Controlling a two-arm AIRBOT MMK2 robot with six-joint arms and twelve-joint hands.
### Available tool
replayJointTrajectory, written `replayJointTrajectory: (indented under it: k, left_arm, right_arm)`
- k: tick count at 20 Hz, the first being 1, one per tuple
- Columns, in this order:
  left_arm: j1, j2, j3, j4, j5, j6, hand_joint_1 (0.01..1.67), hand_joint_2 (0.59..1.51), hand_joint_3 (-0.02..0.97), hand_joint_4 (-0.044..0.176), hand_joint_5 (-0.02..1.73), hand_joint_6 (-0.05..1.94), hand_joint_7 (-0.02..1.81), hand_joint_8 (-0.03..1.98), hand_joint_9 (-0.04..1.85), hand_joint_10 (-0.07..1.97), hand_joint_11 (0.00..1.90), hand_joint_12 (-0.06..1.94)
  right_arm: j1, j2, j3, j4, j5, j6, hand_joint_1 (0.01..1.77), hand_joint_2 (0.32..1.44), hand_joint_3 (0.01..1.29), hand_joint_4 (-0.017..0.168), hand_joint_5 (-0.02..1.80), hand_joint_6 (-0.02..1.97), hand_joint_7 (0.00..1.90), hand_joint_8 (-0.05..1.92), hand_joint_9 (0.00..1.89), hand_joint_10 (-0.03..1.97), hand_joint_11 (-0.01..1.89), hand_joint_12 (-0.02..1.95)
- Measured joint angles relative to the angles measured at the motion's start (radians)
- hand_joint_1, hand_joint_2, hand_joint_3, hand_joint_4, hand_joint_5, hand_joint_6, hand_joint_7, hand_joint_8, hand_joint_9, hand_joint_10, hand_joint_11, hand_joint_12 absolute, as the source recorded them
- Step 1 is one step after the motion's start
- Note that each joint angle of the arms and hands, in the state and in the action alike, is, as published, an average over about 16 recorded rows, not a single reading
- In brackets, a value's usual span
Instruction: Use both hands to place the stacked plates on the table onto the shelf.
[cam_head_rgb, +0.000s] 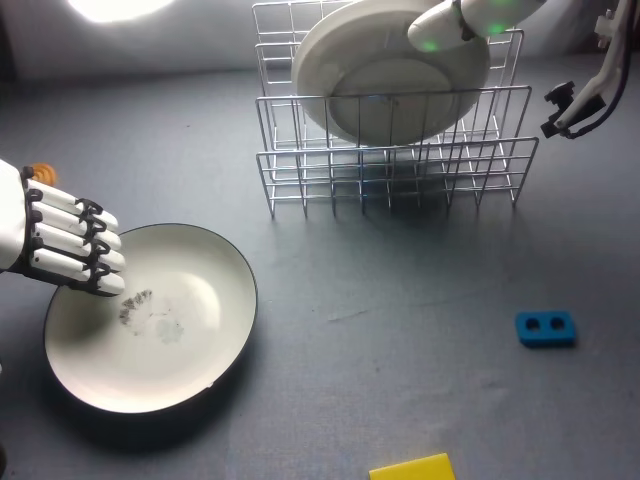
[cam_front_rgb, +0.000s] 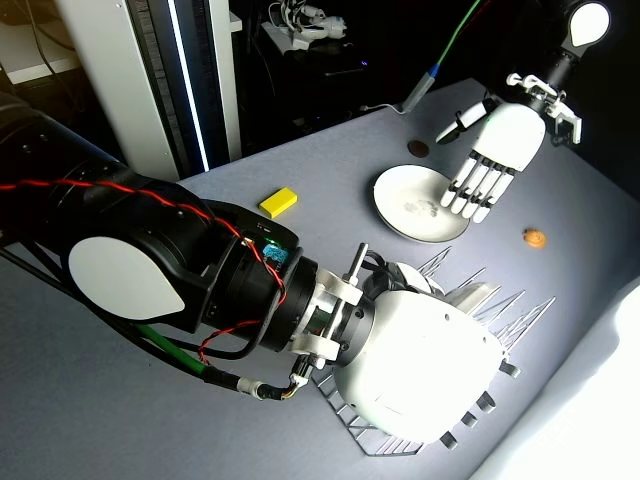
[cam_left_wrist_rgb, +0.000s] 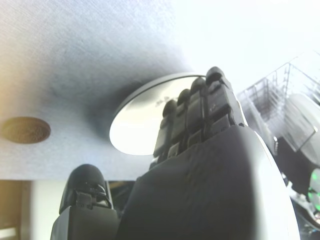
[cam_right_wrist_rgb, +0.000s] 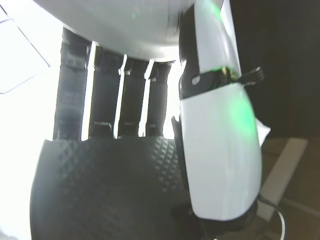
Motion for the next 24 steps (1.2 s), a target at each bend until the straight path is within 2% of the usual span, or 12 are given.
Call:
replayJointTrajectory:
  k: [3,7,15,18,24]
  left_arm:
    - [0.0,0.0,0.002,0.0,0.0,-0.002,0.02,1.126,0.013,0.003,0.02,0.01,0.02,0.0,0.02,0.0,0.01,0.01]
    - [0.001,0.0,0.002,0.0,0.0,-0.003,0.02,1.126,0.013,0.003,0.02,0.01,0.02,0.0,0.01,0.0,0.01,0.01]
    - [0.008,0.0,0.002,0.002,0.0,-0.007,0.02,1.126,0.013,0.003,0.02,0.01,0.01,-0.01,0.01,0.0,0.01,0.01]
    - [0.015,-0.001,0.002,0.002,0.001,-0.01,0.02,1.126,0.013,0.003,0.02,0.01,0.02,-0.01,0.01,-0.01,0.01,0.01]
    - [0.037,-0.008,0.009,-0.001,-0.002,-0.022,0.02,1.125,0.014,0.002,0.02,0.01,0.01,-0.01,-0.01,-0.02,0.02,0.01]
  right_arm:
    - [-0.004,-0.002,0.004,0.006,0.002,0.001,1.21,1.04,0.01,-0.007,0.9,0.84,1.04,0.68,1.15,0.17,0.82,1.05]
    - [-0.003,-0.002,0.005,0.009,0.007,0.003,1.18,1.05,0.01,-0.006,0.88,0.64,1.02,0.48,1.11,0.06,0.74,1.08]
    - [0.014,0.002,0.006,0.01,0.02,0.001,1.12,1.06,0.01,-0.004,0.87,0.22,1.0,0.04,1.01,0.02,0.59,1.11]
    - [0.03,0.01,-0.001,0.004,0.028,-0.035,1.1,1.05,0.01,-0.003,0.87,0.06,0.98,0.02,0.98,0.02,0.55,1.11]
    - [0.076,0.05,-0.08,-0.008,0.047,-0.238,1.07,1.05,0.01,-0.003,0.77,0.05,0.85,0.01,0.84,0.02,0.41,1.1]
